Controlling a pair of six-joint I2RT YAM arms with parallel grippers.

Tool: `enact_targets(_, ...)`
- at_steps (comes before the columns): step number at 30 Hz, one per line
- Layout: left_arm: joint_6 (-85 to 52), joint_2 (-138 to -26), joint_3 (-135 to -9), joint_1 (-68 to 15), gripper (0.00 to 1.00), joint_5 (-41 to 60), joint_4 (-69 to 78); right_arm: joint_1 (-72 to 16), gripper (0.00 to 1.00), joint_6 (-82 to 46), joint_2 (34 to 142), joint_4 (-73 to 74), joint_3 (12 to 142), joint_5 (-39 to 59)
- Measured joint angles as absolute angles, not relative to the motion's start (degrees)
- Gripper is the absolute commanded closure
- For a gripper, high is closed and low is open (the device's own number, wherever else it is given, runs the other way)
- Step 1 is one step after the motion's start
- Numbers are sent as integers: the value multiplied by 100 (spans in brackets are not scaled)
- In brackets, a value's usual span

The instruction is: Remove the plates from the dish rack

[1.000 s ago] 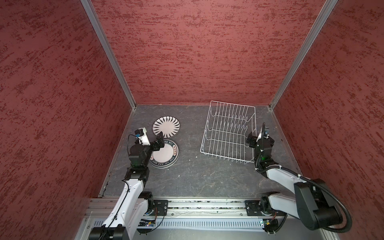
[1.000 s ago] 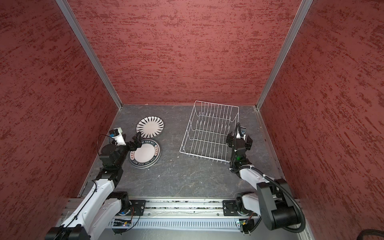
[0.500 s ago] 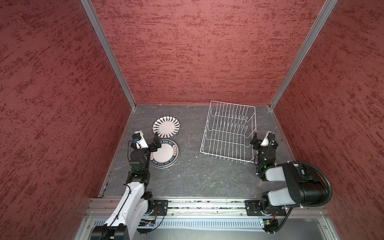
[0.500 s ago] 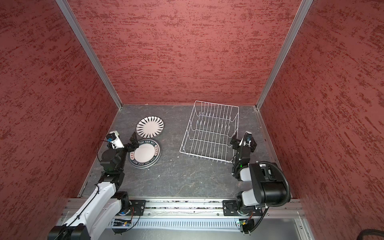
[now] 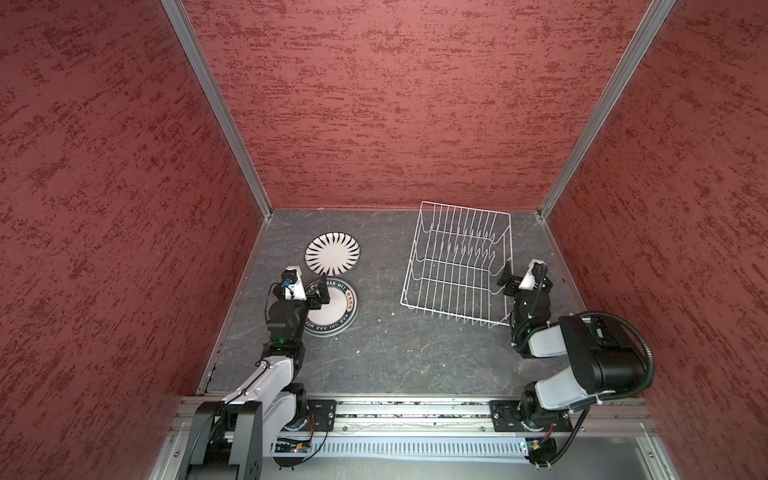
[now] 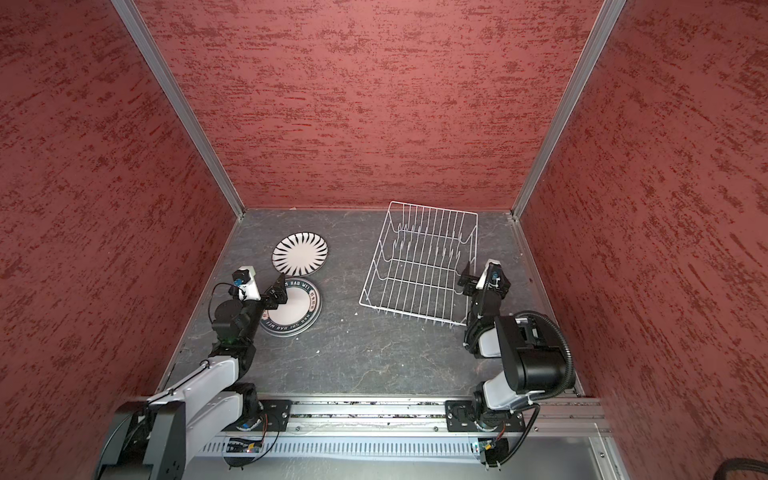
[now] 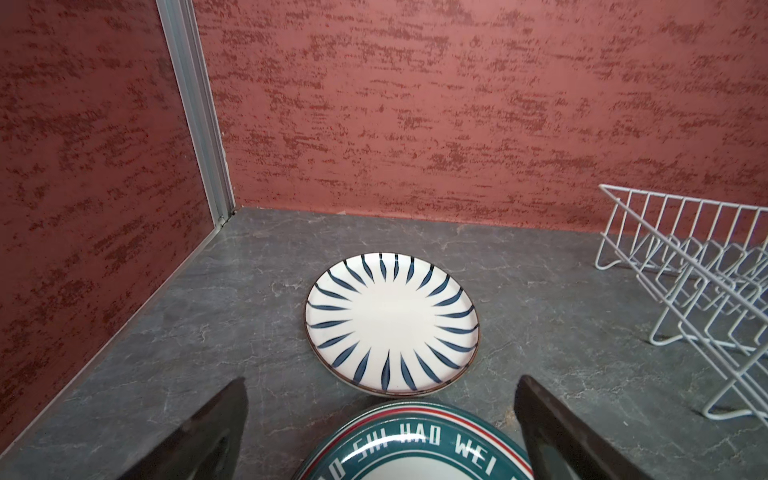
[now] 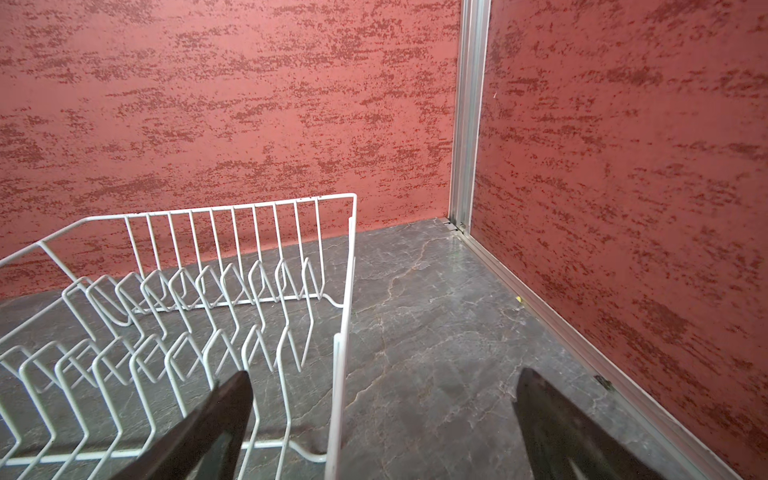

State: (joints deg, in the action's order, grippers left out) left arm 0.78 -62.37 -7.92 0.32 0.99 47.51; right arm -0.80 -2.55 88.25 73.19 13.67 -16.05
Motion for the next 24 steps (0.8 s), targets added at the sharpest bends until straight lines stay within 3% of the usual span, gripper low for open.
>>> enact_targets(11,86,-8744,-1055,40,1,82,6449,-78,1,-255,8827,7201,1433,-1608)
enact_targets(18,-58,-8803,-1997,62,1,-434,5780,-78,1,-257,8827,7199,1433,-1608)
enact_targets(24,-104,-8785,-2060,62,1,-652,5498,-78,1,-257,8827,7199,1433,-1608)
